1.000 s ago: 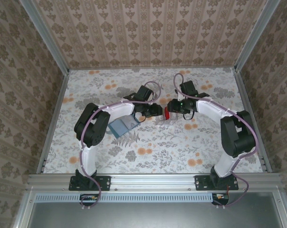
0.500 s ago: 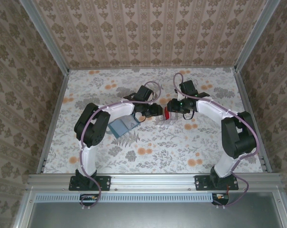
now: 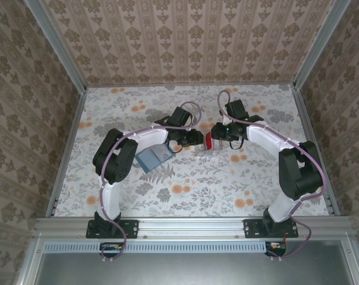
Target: Put the credit cards into the card holder
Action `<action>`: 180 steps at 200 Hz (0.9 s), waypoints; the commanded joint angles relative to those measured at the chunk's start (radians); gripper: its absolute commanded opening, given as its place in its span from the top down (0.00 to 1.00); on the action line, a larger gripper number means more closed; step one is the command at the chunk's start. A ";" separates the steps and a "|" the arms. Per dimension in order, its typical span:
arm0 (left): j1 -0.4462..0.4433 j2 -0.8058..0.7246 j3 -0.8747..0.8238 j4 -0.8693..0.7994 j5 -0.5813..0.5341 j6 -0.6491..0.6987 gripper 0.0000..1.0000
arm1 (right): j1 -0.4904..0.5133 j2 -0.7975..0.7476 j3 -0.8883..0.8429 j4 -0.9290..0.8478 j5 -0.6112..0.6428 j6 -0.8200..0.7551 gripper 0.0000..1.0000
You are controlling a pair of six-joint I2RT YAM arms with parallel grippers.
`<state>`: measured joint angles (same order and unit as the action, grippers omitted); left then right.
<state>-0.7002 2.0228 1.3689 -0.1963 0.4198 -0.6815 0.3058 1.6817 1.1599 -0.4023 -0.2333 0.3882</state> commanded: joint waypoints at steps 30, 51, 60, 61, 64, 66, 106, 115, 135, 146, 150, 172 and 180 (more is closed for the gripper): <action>-0.013 0.002 0.015 0.000 0.010 -0.011 0.64 | 0.007 -0.069 0.007 -0.041 0.023 -0.022 0.77; -0.013 -0.002 0.013 0.002 0.010 -0.011 0.64 | 0.006 -0.079 0.006 -0.043 0.028 -0.023 0.84; -0.013 -0.003 0.013 0.000 0.010 -0.010 0.65 | 0.007 -0.079 0.008 -0.048 0.029 -0.026 0.86; -0.013 -0.003 0.013 0.000 0.010 -0.010 0.65 | 0.007 -0.079 0.009 -0.048 0.029 -0.027 0.86; -0.012 -0.004 0.013 0.000 0.010 -0.010 0.65 | 0.006 -0.079 0.009 -0.048 0.030 -0.026 0.87; -0.012 -0.004 0.013 0.000 0.009 -0.010 0.65 | 0.007 -0.079 0.008 -0.049 0.031 -0.028 0.87; -0.011 -0.019 0.012 -0.010 0.003 -0.003 0.65 | -0.004 -0.100 0.010 -0.068 0.060 -0.042 0.92; -0.010 -0.027 0.010 -0.016 -0.002 0.002 0.65 | -0.009 -0.112 0.007 -0.067 0.069 -0.047 0.92; -0.001 -0.050 0.006 -0.029 -0.008 0.010 0.65 | -0.023 -0.131 0.003 -0.064 0.072 -0.056 0.93; 0.001 -0.070 0.002 -0.035 -0.012 0.016 0.65 | -0.030 -0.143 0.001 -0.061 0.070 -0.060 0.92; 0.002 -0.079 0.000 -0.041 -0.016 0.019 0.65 | -0.030 -0.148 0.000 -0.061 0.069 -0.061 0.92; 0.012 -0.128 -0.018 -0.054 -0.034 0.031 0.65 | -0.034 -0.178 -0.003 -0.060 0.070 -0.072 0.92; 0.017 -0.150 -0.030 -0.058 -0.042 0.033 0.65 | -0.034 -0.192 -0.005 -0.058 0.071 -0.076 0.92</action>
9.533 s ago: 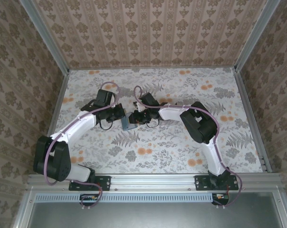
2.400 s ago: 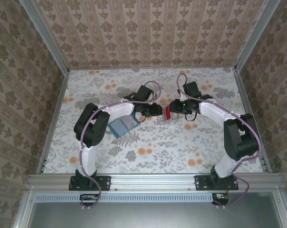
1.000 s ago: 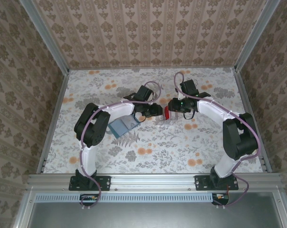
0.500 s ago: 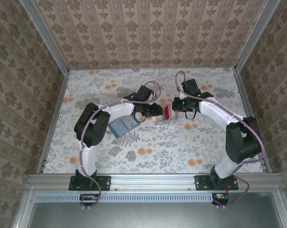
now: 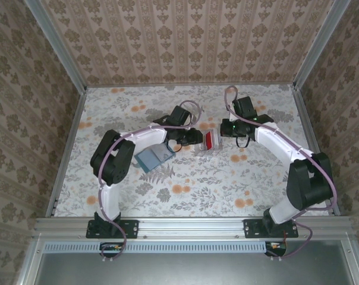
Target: Put the credit cards into the card holder
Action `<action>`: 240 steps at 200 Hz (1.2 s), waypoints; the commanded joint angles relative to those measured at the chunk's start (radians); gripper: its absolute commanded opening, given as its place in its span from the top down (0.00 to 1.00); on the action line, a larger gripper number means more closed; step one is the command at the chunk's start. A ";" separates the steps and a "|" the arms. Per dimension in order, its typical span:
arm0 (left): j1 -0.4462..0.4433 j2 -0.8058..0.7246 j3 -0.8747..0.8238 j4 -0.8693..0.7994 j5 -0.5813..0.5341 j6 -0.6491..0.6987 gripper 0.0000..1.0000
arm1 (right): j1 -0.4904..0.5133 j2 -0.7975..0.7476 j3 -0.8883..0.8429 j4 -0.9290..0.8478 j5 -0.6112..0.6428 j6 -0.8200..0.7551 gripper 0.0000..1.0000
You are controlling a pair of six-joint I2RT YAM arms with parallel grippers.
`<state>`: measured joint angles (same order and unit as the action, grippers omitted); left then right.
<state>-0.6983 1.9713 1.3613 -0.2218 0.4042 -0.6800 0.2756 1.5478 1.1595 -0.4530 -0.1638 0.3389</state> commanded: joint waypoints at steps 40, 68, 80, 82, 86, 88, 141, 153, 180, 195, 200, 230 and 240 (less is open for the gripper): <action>0.060 -0.255 -0.170 0.016 -0.084 0.025 0.65 | -0.003 -0.137 -0.027 0.026 -0.064 -0.037 0.92; 0.119 -0.396 -0.317 0.016 -0.167 0.012 0.65 | -0.002 -0.148 -0.046 0.090 -0.225 -0.016 0.91; 0.151 -0.461 -0.387 0.013 -0.193 0.002 0.64 | 0.005 -0.113 -0.035 0.101 -0.313 -0.008 0.91; 0.156 -0.471 -0.398 0.011 -0.197 0.001 0.64 | 0.007 -0.107 -0.032 0.103 -0.324 -0.007 0.91; 0.168 -0.492 -0.415 0.006 -0.204 -0.001 0.64 | 0.013 -0.093 -0.028 0.105 -0.344 -0.004 0.90; 0.174 -0.502 -0.426 0.003 -0.207 0.000 0.64 | 0.018 -0.085 -0.026 0.107 -0.353 -0.004 0.90; 0.372 -0.739 -0.656 -0.136 -0.271 -0.014 0.63 | 0.176 0.123 0.066 0.149 -0.426 0.016 0.90; 0.395 -0.772 -0.699 -0.144 -0.269 -0.019 0.63 | 0.214 0.184 0.101 0.162 -0.447 0.029 0.90; 0.429 -0.791 -0.767 -0.148 -0.262 -0.026 0.64 | 0.284 0.322 0.192 0.192 -0.471 0.069 0.89; 0.446 -0.776 -0.791 -0.130 -0.251 -0.027 0.66 | 0.312 0.390 0.240 0.217 -0.481 0.091 0.89; 0.452 -0.769 -0.797 -0.124 -0.251 -0.026 0.66 | 0.320 0.416 0.253 0.219 -0.482 0.095 0.89; 0.488 -0.710 -0.806 -0.085 -0.249 -0.010 0.70 | 0.342 0.524 0.347 0.229 -0.498 0.114 0.89; 0.495 -0.686 -0.800 -0.077 -0.254 0.001 0.71 | 0.344 0.553 0.372 0.244 -0.504 0.132 0.89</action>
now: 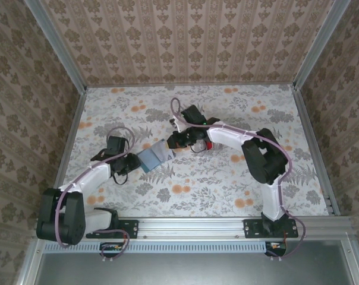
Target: Put the credit cards into the card holder
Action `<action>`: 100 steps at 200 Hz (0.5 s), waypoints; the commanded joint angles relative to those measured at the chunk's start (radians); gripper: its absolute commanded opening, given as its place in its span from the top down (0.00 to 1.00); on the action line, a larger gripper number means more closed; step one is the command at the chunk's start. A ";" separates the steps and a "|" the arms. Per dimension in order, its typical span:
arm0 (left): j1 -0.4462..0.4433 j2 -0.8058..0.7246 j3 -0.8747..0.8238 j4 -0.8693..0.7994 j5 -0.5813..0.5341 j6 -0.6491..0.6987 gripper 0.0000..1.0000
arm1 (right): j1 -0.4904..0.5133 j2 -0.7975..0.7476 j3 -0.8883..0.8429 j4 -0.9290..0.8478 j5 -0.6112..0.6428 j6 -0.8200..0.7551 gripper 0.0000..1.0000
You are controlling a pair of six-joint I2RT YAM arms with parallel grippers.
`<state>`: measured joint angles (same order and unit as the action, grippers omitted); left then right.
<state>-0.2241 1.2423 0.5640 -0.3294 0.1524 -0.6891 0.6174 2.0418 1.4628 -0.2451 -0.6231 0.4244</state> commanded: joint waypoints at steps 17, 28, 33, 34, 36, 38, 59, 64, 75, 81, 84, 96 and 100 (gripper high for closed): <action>0.020 0.092 0.022 0.032 -0.027 0.031 0.72 | 0.004 0.103 0.110 0.046 -0.052 0.063 0.89; 0.022 0.123 0.038 0.036 -0.035 0.037 0.73 | 0.006 0.125 0.135 0.043 -0.039 0.064 0.89; 0.022 0.137 0.042 0.041 -0.036 0.040 0.73 | 0.005 0.133 0.147 0.036 -0.030 0.063 0.89; 0.022 0.139 0.044 0.041 -0.036 0.041 0.73 | 0.005 0.135 0.148 0.035 -0.030 0.062 0.89; 0.022 0.144 0.047 0.043 -0.036 0.043 0.73 | 0.005 0.138 0.151 0.034 -0.027 0.062 0.89; 0.022 0.149 0.049 0.045 -0.035 0.043 0.74 | 0.005 0.140 0.154 0.034 -0.025 0.062 0.89; 0.022 0.192 0.068 0.061 -0.037 0.053 0.75 | 0.007 0.173 0.184 0.030 -0.037 0.070 0.89; 0.022 0.199 0.072 0.065 -0.037 0.056 0.75 | 0.008 0.180 0.191 0.028 -0.041 0.072 0.89; 0.023 0.219 0.083 0.073 -0.038 0.060 0.76 | 0.012 0.191 0.200 0.024 -0.047 0.073 0.89; 0.022 0.230 0.089 0.075 -0.037 0.063 0.76 | 0.013 0.195 0.201 0.022 -0.046 0.072 0.89; 0.022 0.236 0.093 0.076 -0.036 0.063 0.76 | 0.014 0.196 0.202 0.020 -0.046 0.073 0.89; 0.022 0.252 0.104 0.082 -0.030 0.066 0.77 | 0.015 0.199 0.200 0.018 -0.049 0.075 0.89; 0.022 0.255 0.107 0.084 -0.030 0.066 0.77 | 0.015 0.199 0.199 0.018 -0.048 0.073 0.89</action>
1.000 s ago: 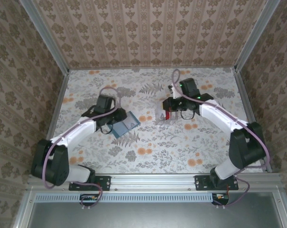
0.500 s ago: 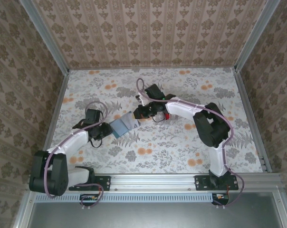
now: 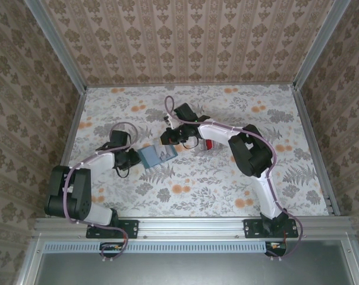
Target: Put the credit cards into the card holder
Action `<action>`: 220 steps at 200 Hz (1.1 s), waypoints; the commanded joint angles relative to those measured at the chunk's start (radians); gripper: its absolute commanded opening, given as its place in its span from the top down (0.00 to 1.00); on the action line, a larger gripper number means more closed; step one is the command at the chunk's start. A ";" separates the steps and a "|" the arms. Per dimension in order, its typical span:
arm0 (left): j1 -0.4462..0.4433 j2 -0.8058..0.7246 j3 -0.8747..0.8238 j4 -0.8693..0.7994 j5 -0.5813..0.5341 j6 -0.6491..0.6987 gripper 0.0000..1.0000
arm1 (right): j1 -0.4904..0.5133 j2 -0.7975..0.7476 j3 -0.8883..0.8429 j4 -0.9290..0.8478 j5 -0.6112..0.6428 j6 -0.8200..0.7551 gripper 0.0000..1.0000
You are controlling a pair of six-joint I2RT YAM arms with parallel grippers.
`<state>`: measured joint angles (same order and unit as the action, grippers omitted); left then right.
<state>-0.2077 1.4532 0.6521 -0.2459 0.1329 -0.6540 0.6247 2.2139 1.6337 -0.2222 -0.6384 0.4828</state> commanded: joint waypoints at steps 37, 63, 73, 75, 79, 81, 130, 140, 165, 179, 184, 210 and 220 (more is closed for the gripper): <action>0.005 0.075 0.045 0.000 -0.007 0.043 0.79 | 0.002 0.009 0.006 -0.014 0.012 0.011 0.89; 0.005 0.082 0.050 0.002 -0.003 0.046 0.79 | -0.022 -0.036 -0.051 0.072 0.024 0.066 0.89; 0.005 0.083 0.050 0.005 0.000 0.045 0.79 | -0.031 -0.046 -0.059 0.091 0.025 0.080 0.89; 0.005 0.084 0.050 0.005 0.000 0.045 0.79 | -0.032 -0.045 -0.058 0.093 0.024 0.080 0.89; 0.005 0.083 0.050 0.006 0.002 0.046 0.79 | -0.035 -0.046 -0.058 0.094 0.021 0.082 0.89; 0.005 0.084 0.050 0.006 0.002 0.046 0.79 | -0.035 -0.045 -0.055 0.093 0.022 0.082 0.89; 0.005 0.087 0.054 0.003 0.005 0.050 0.80 | -0.040 -0.022 -0.050 0.108 0.013 0.095 0.89; 0.005 0.087 0.055 0.003 0.007 0.050 0.80 | -0.040 -0.016 -0.047 0.113 0.017 0.098 0.89; 0.005 0.086 0.056 0.003 0.008 0.051 0.80 | -0.040 0.004 -0.030 0.104 0.005 0.101 0.89; 0.006 0.086 0.055 0.005 0.010 0.051 0.80 | -0.038 0.012 -0.026 0.107 -0.010 0.106 0.89; 0.005 0.087 0.055 0.007 0.011 0.050 0.80 | -0.036 0.013 -0.025 0.104 -0.013 0.105 0.89; 0.006 0.091 0.055 0.011 0.016 0.048 0.80 | -0.032 0.027 -0.021 0.094 -0.012 0.103 0.89; 0.005 0.093 0.053 0.013 0.017 0.049 0.80 | -0.032 0.032 -0.021 0.091 -0.016 0.103 0.89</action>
<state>-0.2077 1.5143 0.7006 -0.2222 0.1371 -0.6277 0.5850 2.2192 1.5867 -0.1303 -0.6361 0.5774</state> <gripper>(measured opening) 0.203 0.113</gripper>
